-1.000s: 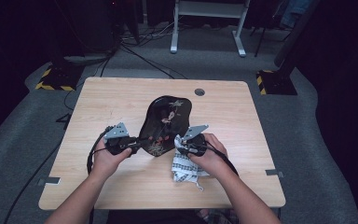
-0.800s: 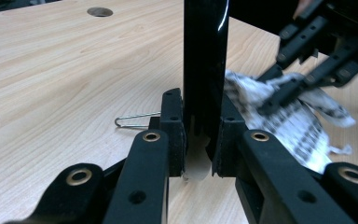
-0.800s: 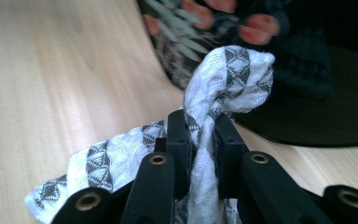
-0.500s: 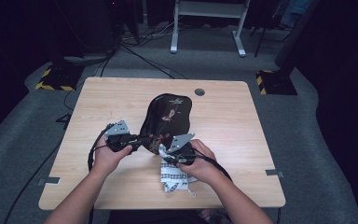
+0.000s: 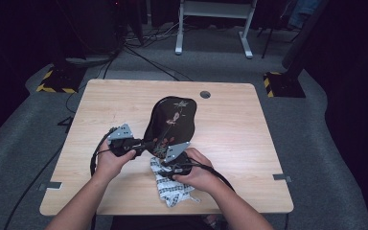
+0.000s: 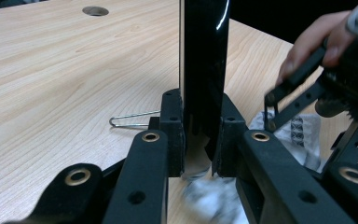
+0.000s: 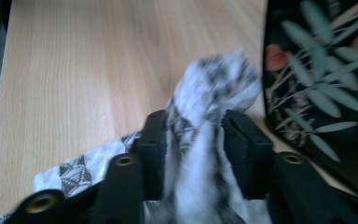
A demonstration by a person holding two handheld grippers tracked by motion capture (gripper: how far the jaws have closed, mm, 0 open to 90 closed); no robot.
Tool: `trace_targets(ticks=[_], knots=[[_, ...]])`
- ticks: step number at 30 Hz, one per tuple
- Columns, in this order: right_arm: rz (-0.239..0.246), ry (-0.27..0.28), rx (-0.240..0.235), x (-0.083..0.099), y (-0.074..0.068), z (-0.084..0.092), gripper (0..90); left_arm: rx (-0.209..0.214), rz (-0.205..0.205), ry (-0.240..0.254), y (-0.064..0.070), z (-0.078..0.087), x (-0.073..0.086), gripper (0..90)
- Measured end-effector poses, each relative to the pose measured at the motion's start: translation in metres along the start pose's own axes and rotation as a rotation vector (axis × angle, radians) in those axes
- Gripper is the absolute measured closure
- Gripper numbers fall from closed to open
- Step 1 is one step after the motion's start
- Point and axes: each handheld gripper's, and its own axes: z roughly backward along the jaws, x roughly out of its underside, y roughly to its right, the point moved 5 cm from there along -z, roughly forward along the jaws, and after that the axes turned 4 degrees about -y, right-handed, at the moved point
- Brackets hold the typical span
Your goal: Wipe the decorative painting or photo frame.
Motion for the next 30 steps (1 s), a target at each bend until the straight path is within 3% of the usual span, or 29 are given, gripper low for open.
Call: trace_targets(ticks=[2,3,8,11,15,17,20,24,30], knots=[[-0.023,0.027,0.017,0.000,0.003,0.006,54.2,0.008,0.021,0.030,0.001,0.002,-0.002,72.8],[-0.046,0.055,0.035,0.000,0.006,0.013,53.0,0.011,0.032,0.056,0.001,0.005,-0.004,65.3],[-0.083,0.094,0.075,0.001,0.013,0.026,51.9,-0.008,0.030,0.077,0.002,0.009,-0.005,52.7],[-0.126,0.131,0.109,0.002,0.021,0.038,51.5,-0.046,0.011,0.094,0.002,0.013,-0.005,49.0],[-0.192,0.165,0.161,0.005,0.035,0.054,50.8,-0.050,0.023,0.094,0.006,0.019,-0.004,47.2],[-0.203,0.167,0.172,0.006,0.038,0.057,50.5,-0.063,0.024,0.091,0.008,0.024,-0.004,47.1],[-0.244,0.180,0.207,0.009,0.049,0.066,49.1,-0.079,0.053,0.083,0.009,0.028,-0.003,45.5],[-0.300,0.197,0.265,0.015,0.064,0.079,48.2,-0.077,0.134,0.092,0.009,0.026,-0.001,37.0],[-0.341,0.211,0.321,0.019,0.080,0.094,46.3,-0.074,0.149,0.086,0.013,0.026,0.000,34.9]])
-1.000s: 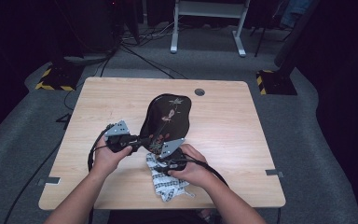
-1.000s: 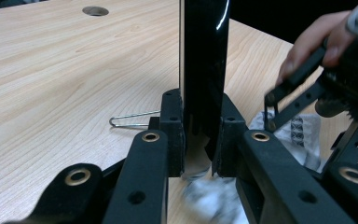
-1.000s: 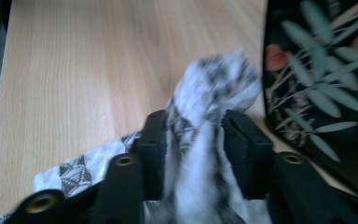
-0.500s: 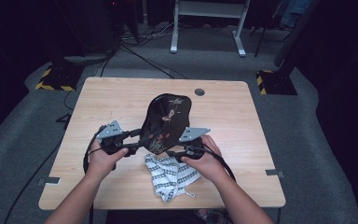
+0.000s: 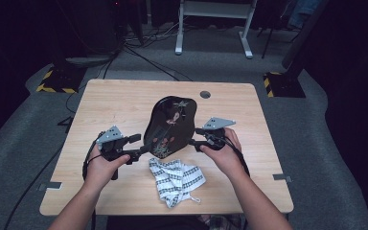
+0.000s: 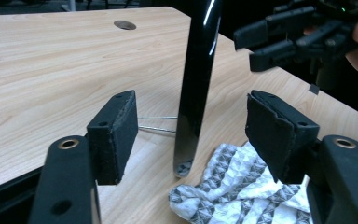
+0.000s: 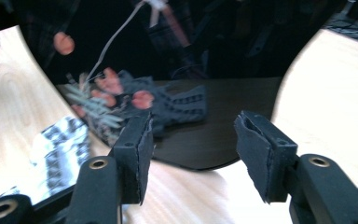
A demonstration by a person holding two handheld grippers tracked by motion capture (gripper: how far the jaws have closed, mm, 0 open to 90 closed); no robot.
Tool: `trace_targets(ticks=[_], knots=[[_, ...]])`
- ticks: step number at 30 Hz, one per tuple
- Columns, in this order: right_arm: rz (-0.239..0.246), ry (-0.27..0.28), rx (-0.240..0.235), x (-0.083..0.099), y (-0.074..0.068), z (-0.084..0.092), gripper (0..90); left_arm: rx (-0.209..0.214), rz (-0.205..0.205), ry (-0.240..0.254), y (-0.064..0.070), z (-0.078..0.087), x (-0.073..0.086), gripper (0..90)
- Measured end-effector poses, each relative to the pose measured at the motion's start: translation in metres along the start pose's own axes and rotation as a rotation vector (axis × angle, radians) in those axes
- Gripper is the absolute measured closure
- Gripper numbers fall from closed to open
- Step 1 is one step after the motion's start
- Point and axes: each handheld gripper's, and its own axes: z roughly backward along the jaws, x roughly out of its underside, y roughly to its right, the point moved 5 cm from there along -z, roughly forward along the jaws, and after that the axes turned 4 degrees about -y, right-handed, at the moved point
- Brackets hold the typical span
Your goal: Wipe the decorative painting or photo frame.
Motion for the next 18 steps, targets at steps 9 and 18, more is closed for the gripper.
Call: trace_targets(ticks=[9,18], knots=[[-0.060,0.014,0.021,-0.010,0.024,-0.005,45.4,-0.040,0.050,-0.014,0.002,0.000,0.007,24.4],[-0.079,0.030,0.003,-0.028,0.033,-0.012,40.9,-0.070,0.047,-0.047,0.004,-0.010,0.019,39.8]])
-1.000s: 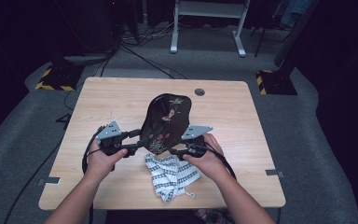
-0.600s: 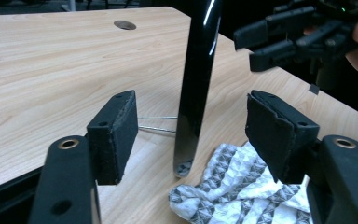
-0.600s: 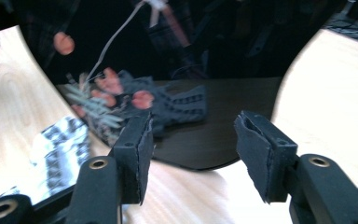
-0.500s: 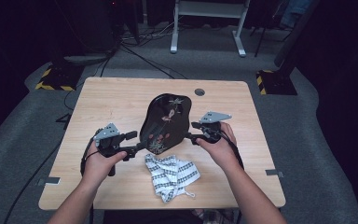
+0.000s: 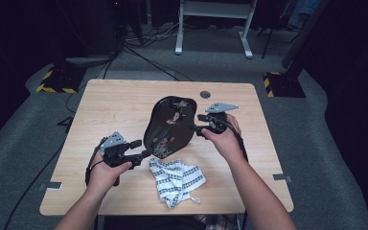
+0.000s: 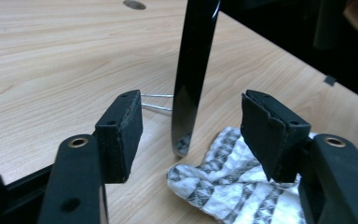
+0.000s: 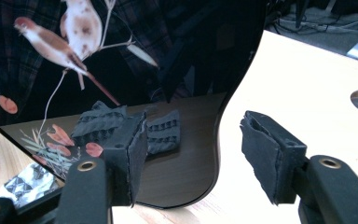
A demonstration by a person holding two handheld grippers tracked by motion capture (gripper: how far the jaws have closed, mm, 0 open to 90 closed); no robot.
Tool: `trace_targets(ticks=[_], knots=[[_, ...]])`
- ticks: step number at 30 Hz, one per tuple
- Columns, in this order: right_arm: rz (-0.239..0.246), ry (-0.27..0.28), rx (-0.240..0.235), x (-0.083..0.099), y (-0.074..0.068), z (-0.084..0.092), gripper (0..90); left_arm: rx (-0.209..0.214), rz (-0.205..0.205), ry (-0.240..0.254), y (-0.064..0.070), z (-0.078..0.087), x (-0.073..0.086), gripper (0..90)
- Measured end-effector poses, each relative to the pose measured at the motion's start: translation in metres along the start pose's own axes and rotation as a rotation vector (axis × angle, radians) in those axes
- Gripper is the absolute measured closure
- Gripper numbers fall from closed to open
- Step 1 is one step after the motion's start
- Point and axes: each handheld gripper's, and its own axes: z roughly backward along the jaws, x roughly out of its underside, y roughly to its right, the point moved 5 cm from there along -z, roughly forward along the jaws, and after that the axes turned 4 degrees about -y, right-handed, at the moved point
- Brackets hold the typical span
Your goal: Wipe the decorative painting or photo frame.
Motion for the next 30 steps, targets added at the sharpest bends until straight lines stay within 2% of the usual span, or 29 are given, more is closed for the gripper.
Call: trace_targets(ticks=[5,9,14,17,22,23,24,30], knots=[[0.008,-0.005,-0.039,-0.006,0.001,-0.005,38.7,-0.015,0.008,-0.021,-0.001,-0.007,0.005,42.1],[0.015,0.004,-0.060,-0.011,0.001,-0.006,37.5,-0.013,0.006,-0.012,-0.002,-0.010,0.007,44.8],[0.032,-0.025,-0.077,-0.014,0.003,-0.011,36.9,-0.011,-0.004,-0.005,-0.002,-0.015,0.007,48.0],[0.021,-0.019,-0.092,-0.016,0.002,-0.013,35.1,-0.019,0.004,0.000,-0.005,-0.016,0.006,52.9],[0.037,-0.014,-0.113,-0.016,0.003,-0.015,32.6,-0.027,0.007,0.012,-0.007,-0.018,0.006,59.1],[0.051,-0.018,-0.118,-0.016,0.003,-0.015,32.3,-0.024,-0.001,0.012,-0.007,-0.017,0.005,60.8],[0.061,-0.017,-0.124,-0.015,0.003,-0.016,32.3,-0.023,0.011,0.019,-0.007,-0.017,0.005,61.5],[0.052,0.004,-0.160,-0.016,0.003,-0.019,30.0,0.002,0.009,0.011,-0.004,-0.017,0.004,73.3]])
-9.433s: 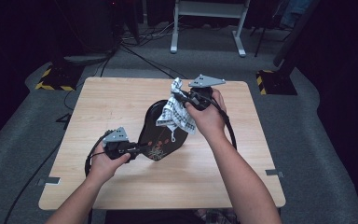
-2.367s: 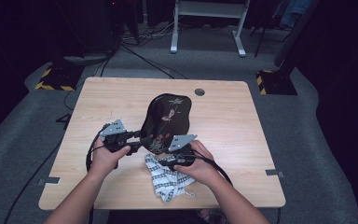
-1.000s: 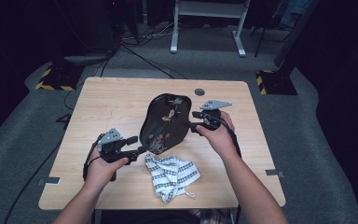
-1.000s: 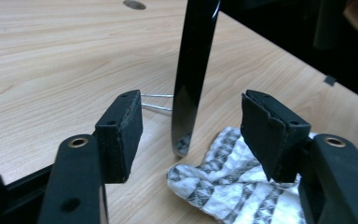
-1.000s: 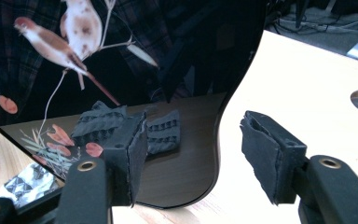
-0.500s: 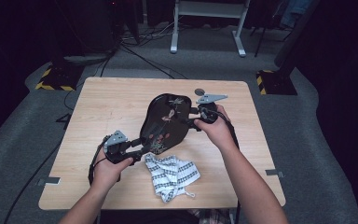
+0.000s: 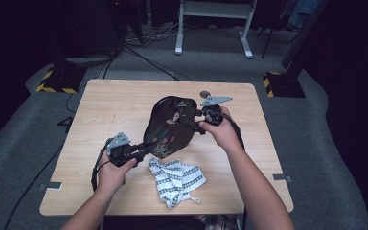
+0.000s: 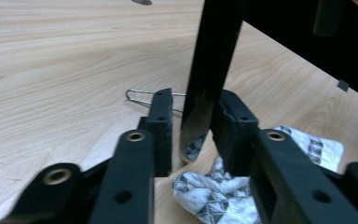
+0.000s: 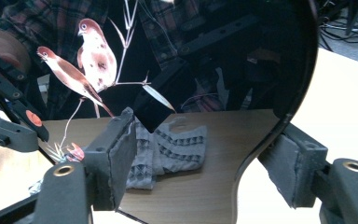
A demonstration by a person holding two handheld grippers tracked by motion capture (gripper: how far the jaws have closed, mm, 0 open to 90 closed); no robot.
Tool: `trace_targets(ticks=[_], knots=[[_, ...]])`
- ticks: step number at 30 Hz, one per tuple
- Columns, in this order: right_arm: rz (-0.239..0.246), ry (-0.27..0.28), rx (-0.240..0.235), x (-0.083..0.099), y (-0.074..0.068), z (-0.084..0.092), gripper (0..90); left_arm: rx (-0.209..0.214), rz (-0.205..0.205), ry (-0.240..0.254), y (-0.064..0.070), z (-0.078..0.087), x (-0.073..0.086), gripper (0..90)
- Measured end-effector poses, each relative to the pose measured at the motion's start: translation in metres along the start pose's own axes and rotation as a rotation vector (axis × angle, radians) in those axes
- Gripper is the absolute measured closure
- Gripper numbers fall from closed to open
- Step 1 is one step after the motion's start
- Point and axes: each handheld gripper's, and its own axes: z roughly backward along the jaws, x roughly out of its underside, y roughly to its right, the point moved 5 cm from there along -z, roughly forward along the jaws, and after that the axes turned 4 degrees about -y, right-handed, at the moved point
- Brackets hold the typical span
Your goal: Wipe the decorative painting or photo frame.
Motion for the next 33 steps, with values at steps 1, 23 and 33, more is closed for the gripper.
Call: trace_targets(ticks=[1,23,33], knots=[[0.003,0.004,-0.007,0.000,0.000,0.000,29.7,0.000,0.001,-0.003,0.000,0.000,0.000,73.7],[-0.049,0.017,0.029,0.001,-0.005,0.001,29.2,0.043,0.000,-0.050,0.001,0.001,-0.005,75.1],[-0.087,0.058,0.085,-0.002,-0.015,0.017,34.4,0.034,-0.017,-0.030,-0.002,0.007,-0.016,72.5]])
